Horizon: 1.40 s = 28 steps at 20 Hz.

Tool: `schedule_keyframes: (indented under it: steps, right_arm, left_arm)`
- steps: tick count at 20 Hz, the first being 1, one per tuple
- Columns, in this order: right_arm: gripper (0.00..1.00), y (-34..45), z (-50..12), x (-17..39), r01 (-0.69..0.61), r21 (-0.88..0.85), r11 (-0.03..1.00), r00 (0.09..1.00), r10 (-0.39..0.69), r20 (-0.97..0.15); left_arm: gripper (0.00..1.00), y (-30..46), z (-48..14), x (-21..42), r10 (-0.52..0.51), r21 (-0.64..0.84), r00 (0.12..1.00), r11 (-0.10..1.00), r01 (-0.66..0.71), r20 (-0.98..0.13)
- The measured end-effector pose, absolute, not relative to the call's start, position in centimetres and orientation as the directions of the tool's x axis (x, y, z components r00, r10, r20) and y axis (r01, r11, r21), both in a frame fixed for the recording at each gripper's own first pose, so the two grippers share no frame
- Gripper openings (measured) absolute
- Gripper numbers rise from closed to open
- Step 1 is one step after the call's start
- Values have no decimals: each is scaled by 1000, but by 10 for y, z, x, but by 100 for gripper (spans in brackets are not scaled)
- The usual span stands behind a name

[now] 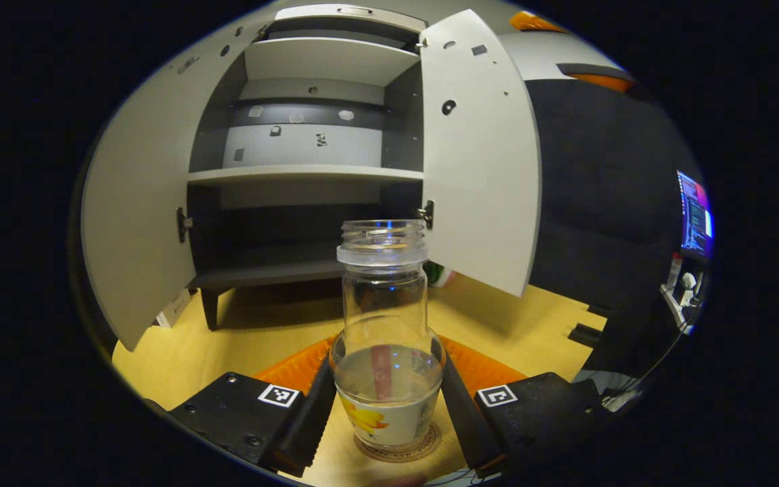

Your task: Grasp the bottle in the cabinet with the left hand and place it on the coaster, then close the right door with the right hand and the left door with the left hand.

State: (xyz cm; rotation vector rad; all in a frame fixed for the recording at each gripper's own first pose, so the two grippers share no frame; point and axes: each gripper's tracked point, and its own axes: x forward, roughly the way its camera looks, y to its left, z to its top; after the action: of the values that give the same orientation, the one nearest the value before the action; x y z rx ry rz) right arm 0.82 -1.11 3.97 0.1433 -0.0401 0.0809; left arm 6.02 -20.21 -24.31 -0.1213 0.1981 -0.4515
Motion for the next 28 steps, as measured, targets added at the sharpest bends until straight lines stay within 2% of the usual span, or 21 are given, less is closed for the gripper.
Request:
schedule_keyframes:
  steps: [1, 2, 3, 9, 10, 11, 16, 21, 23, 25, 28]
  right_arm:
    - [98, -11, 38, 10, -76, 148, 986, 997, 71, 40]
    - [94, -12, 37, 12, -69, 154, 986, 997, 65, 33]
    - [99, -13, 33, 15, -60, 155, 986, 998, 57, 24]
    - [99, -23, 21, 20, 1, 138, 990, 1000, -1, -2]
    - [94, -23, 18, 19, 2, 130, 992, 1000, -1, -6]
    - [99, -23, 12, 19, 5, 123, 992, 1000, -3, -15]
    - [99, -30, -10, 19, 51, 117, 992, 996, -42, -81]
    - [99, -44, -15, 12, 81, 121, 989, 992, -69, -101]
    - [99, -52, -13, 8, 98, 120, 988, 992, -87, -95]
    - [99, -58, -11, 6, 105, 118, 987, 992, -95, -86]
    - [100, -70, -2, 4, 116, 122, 986, 992, -109, -64]
  left_arm:
    - [81, -208, -248, 57, -461, -151, 873, 885, 440, -159]
    - [81, -212, -250, 57, -475, -138, 866, 879, 457, -156]
    - [81, -214, -256, 55, -482, -126, 859, 876, 466, -170]
    - [81, -227, -266, 50, -559, -118, 819, 829, 547, -128]
    - [81, -227, -270, 54, -565, -100, 816, 825, 556, -122]
    - [81, -226, -276, 54, -572, -90, 809, 821, 565, -139]
    - [83, -221, -278, 55, -584, -71, 796, 811, 581, -157]
    - [85, -213, -247, 49, -588, -88, 797, 809, 581, -139]
    - [88, -202, -227, 50, -566, -102, 814, 824, 557, -134]
    - [92, -194, -196, 47, -558, -111, 824, 829, 549, -96]
    - [92, -181, -148, 42, -554, -125, 832, 828, 546, -38]
